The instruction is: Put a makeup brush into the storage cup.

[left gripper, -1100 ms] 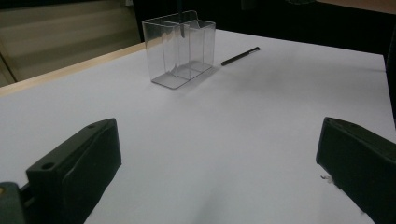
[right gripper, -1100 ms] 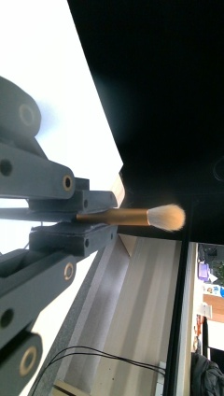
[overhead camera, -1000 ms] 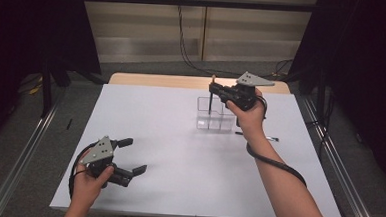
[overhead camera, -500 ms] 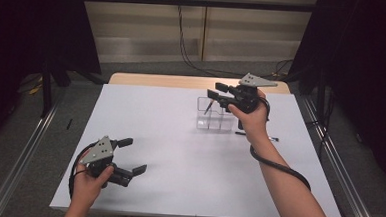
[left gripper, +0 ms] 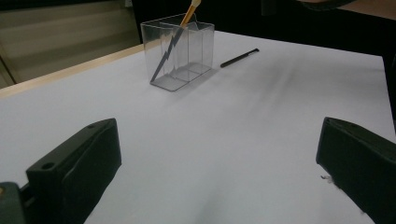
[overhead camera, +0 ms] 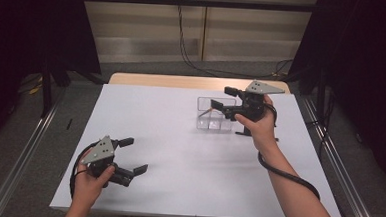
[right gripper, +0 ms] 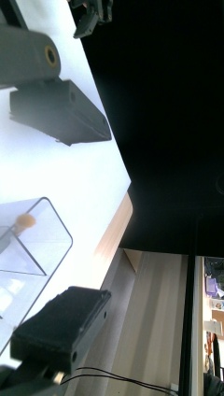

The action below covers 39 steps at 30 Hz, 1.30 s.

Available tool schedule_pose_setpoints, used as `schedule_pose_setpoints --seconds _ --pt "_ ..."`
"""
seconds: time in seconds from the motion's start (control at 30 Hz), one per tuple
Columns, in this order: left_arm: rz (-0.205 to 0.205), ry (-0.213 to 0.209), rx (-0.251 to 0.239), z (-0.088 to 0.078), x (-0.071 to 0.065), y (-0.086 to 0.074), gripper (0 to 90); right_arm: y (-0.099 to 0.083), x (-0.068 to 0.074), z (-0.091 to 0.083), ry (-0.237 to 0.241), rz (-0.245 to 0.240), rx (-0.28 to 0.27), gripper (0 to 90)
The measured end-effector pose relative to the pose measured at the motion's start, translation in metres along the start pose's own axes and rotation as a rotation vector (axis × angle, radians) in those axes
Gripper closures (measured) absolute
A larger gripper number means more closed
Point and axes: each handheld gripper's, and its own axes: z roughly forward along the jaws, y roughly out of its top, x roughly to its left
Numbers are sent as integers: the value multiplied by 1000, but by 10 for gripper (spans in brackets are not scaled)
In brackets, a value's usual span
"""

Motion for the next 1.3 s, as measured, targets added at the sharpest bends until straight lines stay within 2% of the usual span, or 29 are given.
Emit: schedule_pose_setpoints --seconds 0.3,0.63,1.07,1.3 --pt "0 4 -3 -1 0 0 0 -5 3 -10 -1 -1 -4 105" --pt "0 3 -4 -1 0 0 0 -13 7 -19 10 -18 15 78" --pt "-4 12 -11 -3 0 1 0 -23 10 -35 26 -16 25 36" --pt "-1 9 -11 -2 -1 1 0 -28 8 -46 15 -5 28 23"
